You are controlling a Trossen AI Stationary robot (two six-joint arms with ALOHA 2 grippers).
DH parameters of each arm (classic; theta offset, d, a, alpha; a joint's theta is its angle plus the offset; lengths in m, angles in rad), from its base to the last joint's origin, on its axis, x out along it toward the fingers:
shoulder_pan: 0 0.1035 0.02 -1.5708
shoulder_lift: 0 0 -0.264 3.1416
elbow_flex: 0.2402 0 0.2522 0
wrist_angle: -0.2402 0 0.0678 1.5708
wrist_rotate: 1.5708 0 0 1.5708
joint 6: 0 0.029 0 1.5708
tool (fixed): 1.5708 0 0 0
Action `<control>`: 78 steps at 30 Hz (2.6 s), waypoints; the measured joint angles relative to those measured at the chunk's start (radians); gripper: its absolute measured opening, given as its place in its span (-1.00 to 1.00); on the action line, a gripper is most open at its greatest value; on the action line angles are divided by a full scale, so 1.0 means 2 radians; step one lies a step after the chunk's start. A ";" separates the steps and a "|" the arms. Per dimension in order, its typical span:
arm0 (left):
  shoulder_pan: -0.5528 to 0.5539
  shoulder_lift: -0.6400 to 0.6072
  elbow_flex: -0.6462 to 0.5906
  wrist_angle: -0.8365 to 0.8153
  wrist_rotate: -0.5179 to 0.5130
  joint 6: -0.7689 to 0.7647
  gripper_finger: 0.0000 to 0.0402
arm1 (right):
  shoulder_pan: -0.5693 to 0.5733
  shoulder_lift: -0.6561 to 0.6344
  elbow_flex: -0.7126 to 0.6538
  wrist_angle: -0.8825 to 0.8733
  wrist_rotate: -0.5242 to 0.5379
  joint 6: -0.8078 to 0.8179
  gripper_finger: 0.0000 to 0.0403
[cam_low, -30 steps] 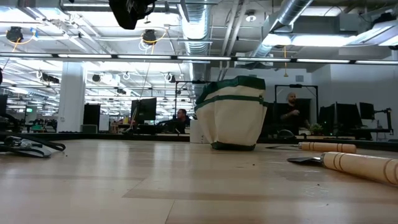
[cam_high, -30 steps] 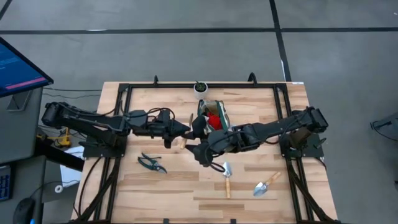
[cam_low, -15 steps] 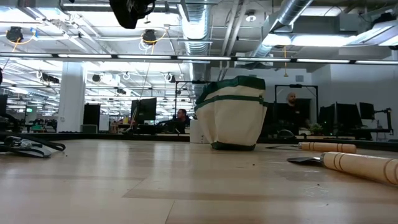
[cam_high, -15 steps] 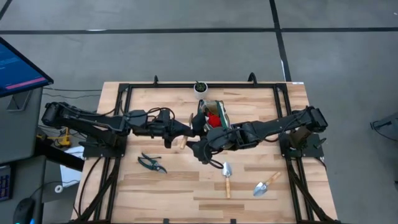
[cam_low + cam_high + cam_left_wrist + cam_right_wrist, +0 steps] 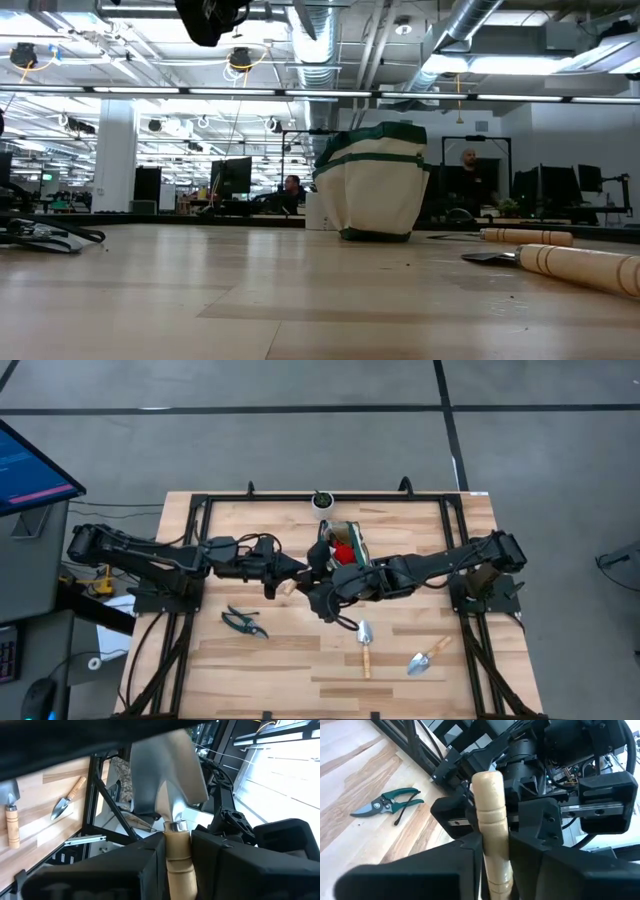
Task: Pick & Place Garden tools in Gardening bag
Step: Put the brown trowel into the green gardening bag
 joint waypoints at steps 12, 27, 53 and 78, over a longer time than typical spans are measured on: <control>0.001 0.000 0.000 0.009 0.005 0.014 -0.65 | 0.018 -0.001 0.000 0.009 0.012 0.022 -0.70; 0.015 -0.010 0.000 0.027 -0.008 0.064 -0.26 | 0.034 -0.032 0.000 -0.014 0.008 0.106 -0.71; 0.074 -0.095 -0.002 0.039 0.015 0.252 -0.07 | 0.077 -0.200 -0.013 -0.149 0.028 0.274 -0.71; 0.084 -0.254 -0.002 0.031 0.024 0.548 -0.07 | 0.139 -0.452 -0.279 -0.036 0.136 0.394 -0.69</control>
